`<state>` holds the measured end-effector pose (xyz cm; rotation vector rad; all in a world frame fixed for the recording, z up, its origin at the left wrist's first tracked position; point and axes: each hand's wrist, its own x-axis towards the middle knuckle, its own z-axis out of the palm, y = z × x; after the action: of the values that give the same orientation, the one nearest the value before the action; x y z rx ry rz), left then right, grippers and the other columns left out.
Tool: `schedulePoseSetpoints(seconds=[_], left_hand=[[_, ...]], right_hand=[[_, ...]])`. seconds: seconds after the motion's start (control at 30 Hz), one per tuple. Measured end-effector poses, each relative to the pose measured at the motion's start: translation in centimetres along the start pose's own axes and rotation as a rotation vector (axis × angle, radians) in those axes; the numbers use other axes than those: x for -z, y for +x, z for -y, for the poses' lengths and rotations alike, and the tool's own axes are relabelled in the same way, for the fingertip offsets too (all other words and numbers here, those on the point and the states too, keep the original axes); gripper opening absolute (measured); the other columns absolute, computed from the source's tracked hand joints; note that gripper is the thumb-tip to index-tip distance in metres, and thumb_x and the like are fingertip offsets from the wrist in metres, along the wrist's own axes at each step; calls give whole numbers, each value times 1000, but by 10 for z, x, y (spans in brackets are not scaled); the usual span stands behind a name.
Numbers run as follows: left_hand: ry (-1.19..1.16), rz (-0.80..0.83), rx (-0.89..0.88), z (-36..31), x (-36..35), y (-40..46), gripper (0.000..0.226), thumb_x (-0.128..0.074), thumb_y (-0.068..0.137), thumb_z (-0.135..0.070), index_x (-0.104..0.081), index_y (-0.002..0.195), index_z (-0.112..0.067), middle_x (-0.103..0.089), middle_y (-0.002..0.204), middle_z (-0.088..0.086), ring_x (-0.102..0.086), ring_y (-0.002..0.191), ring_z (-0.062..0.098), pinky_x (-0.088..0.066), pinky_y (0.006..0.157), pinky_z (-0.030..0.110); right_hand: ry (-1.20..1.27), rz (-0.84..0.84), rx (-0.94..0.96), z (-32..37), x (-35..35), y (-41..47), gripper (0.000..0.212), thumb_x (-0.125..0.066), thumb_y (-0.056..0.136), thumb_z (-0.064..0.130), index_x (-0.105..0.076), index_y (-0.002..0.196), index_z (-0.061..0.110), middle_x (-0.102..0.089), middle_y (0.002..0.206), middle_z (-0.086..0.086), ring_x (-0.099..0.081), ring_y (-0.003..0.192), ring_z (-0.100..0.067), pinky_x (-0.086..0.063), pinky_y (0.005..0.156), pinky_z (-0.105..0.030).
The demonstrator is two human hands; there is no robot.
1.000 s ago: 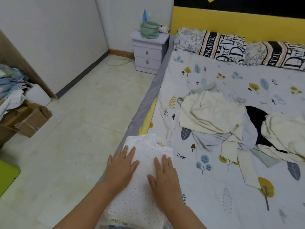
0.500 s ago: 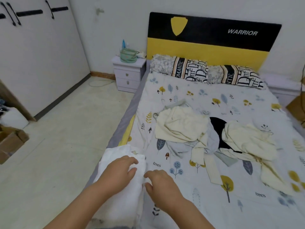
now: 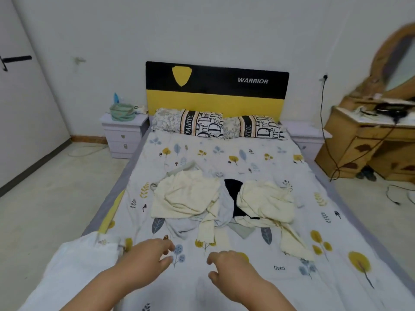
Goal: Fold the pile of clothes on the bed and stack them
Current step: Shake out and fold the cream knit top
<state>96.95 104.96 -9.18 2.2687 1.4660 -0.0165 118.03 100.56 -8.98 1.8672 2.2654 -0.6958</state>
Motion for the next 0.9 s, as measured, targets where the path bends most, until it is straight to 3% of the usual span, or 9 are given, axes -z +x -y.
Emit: schedulePoseSetpoints(seconds=[0.1,0.2,0.37,0.53,0.7,0.83,0.9], left_hand=[[-18,45,4,-43,-12,25,32,-42,96,-38,-49,127,-31,-55,124,-11,-53,109,6,-38,82,17],[-40,69,24,-80,-27,50,32,-42,96,-39,-49,127,-31,-55,124,-10,-53,109,7,-39,85,19],[-80,100,84,-121,-56,89,34,-43,96,-38,-47,130,-31,-55,125,-11,-52,112,6,-36,96,19],[-70,167,139,-133,-83,129,33,-43,96,-37,-48,128,-31,-55,126,-13,-53,103,2,-34,100,17],[-55,216,238,-118,-107,178,32,-42,97,-36,-49,128,-31,-56,124,-12,-51,115,4,-26,107,20],[-27,191,271,-96,-128,224,35,-39,97,-38,-44,131,-37,-48,132,-12,-41,127,6,-29,96,14],[2,203,297,-80,-141,249,36,-39,97,-36,-43,133,-35,-47,128,-10,-41,127,11,-32,95,17]], right_hand=[[2,9,-26,-56,11,-13,39,-41,97,27,-44,135,17,-50,130,-10,-44,121,-24,-37,90,-32],[-17,7,-32,-110,16,-17,36,-42,96,26,-48,130,16,-53,125,-11,-46,117,-22,-32,64,-26],[-44,100,-88,-186,20,-10,36,-41,96,25,-46,129,12,-51,127,-13,-46,117,-26,-38,86,-34],[-42,182,-122,-241,13,17,35,-41,97,26,-44,131,16,-50,128,-10,-44,121,-22,-29,80,-30],[-41,180,-129,-271,-3,67,33,-39,97,24,-45,128,14,-51,117,-9,-45,119,-19,-30,78,-28],[-26,168,-118,-279,-22,123,32,-37,97,20,-45,127,19,-36,83,-6,-44,112,-14,-37,85,-29],[21,156,-131,-280,-34,154,33,-37,96,17,-45,128,15,-49,102,-8,-45,108,-15,-38,88,-30]])
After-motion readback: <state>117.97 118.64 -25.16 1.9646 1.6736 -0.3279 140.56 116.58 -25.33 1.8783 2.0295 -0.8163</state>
